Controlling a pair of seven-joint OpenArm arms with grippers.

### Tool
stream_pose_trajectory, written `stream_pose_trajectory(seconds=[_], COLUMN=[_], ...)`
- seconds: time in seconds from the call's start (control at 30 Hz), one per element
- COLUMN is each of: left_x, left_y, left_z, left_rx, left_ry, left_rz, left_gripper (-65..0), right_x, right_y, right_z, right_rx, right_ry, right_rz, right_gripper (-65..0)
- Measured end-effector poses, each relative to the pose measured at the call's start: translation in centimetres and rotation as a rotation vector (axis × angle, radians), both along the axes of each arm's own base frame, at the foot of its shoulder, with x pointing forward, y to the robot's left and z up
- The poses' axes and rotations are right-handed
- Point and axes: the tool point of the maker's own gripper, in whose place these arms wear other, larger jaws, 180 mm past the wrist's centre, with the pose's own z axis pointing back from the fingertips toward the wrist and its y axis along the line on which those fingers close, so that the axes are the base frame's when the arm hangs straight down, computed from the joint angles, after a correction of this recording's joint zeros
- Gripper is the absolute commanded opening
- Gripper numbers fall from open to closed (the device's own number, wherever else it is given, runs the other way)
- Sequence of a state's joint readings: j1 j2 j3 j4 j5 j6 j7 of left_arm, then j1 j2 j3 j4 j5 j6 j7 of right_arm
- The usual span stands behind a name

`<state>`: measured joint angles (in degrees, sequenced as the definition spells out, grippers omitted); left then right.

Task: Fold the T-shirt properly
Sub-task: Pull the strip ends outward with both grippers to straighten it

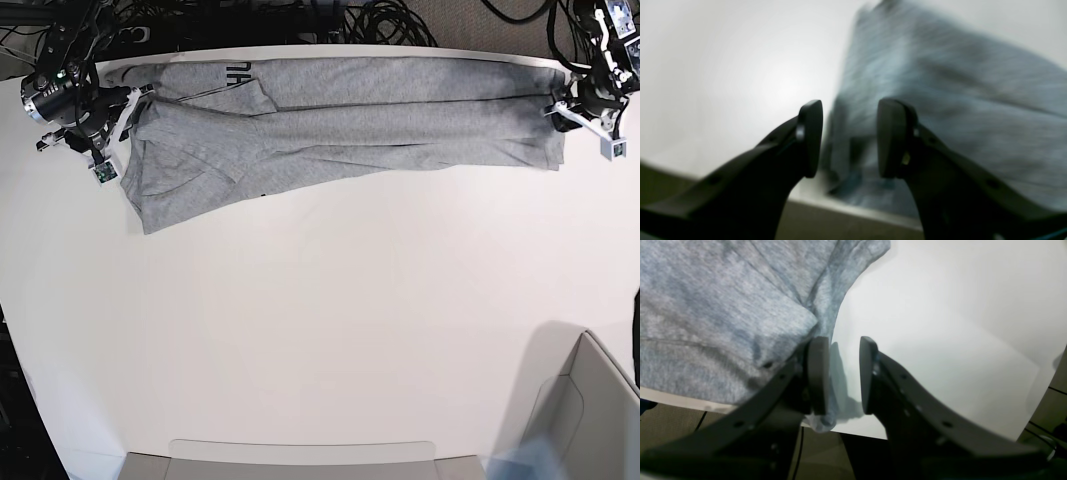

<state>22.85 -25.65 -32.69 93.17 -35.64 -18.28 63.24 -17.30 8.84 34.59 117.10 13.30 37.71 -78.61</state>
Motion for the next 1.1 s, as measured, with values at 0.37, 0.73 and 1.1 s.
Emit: stream_pose_trajectory(seconds=[0.37,0.73,1.1], left_x=[1.6,1.1,0.6], left_y=[-1.8,-1.7,-5.0], left_z=[-0.2,-3.5,-5.4], left_rx=[-0.011,-0.068,-0.371], left_ry=[-0.007,-0.015,-0.115], left_rz=[-0.078,-0.037,-0.109], left_gripper=[-35.8,-36.5,-50.8], right_x=[0.0,0.0,0.0], right_y=[0.0,-0.6,-0.7], right_z=[0.0,0.2,0.2], right_rx=[-0.001,-0.020,-0.023], right_ry=[0.001,0.003,0.004], right_rz=[0.000,0.006,0.005], right_gripper=[-48.5,-48.5,-48.5])
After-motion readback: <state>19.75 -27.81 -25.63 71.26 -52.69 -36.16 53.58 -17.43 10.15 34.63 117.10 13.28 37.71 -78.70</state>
